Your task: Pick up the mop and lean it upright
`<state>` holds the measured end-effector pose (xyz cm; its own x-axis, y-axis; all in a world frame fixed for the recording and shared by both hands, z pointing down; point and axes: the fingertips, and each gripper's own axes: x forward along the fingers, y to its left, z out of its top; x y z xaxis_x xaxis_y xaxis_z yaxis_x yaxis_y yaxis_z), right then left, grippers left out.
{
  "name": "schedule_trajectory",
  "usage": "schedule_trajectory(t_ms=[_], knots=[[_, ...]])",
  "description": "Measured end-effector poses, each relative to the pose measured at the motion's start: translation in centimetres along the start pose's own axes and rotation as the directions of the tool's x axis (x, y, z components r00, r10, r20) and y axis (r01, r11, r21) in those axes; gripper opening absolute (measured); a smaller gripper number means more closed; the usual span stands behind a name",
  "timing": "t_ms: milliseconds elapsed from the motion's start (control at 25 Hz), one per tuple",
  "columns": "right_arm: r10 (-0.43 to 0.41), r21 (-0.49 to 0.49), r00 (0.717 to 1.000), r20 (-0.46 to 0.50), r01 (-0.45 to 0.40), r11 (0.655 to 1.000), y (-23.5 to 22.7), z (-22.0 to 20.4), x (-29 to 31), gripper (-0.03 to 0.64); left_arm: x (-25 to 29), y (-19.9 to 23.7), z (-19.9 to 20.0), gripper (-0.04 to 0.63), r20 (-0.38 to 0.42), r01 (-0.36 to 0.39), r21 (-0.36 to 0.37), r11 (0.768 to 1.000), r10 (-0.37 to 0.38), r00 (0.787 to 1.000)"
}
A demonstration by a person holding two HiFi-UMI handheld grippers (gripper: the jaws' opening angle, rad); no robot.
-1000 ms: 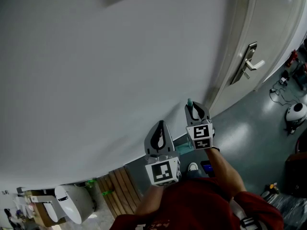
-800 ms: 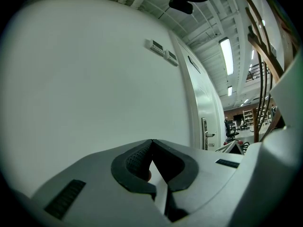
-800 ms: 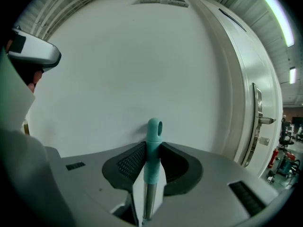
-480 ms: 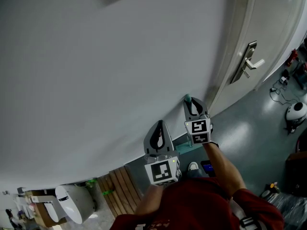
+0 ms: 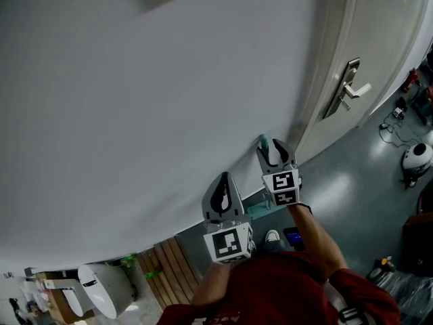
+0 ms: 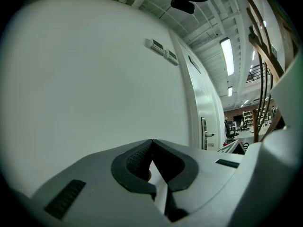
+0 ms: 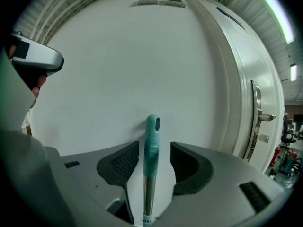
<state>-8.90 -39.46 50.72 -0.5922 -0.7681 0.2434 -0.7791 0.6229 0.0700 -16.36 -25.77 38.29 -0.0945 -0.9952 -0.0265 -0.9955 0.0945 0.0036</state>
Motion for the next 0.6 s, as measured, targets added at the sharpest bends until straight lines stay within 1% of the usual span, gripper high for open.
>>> schedule_trajectory(t_ms=[160,440,600], knots=[[0.001,0.006,1.0,0.019,-0.001,1.0,0.0,0.6,-1.8,0.204,0.0,-0.2,-0.1,0.012,-0.008,0.005,-0.003,1.0,-0.005,1.0],[0.006,0.023,0.998,0.06,-0.008,1.0,0.4,2.1,-6.9,0.204,0.2,-0.8,-0.6,0.012,-0.012,0.021,-0.004,1.0,-0.021,1.0],[-0.001,0.028,0.997,0.077,-0.001,1.0,0.2,2.1,-9.7,0.204,0.3,-1.0,-1.3,0.012,-0.013,0.031,-0.002,1.0,-0.031,0.999]])
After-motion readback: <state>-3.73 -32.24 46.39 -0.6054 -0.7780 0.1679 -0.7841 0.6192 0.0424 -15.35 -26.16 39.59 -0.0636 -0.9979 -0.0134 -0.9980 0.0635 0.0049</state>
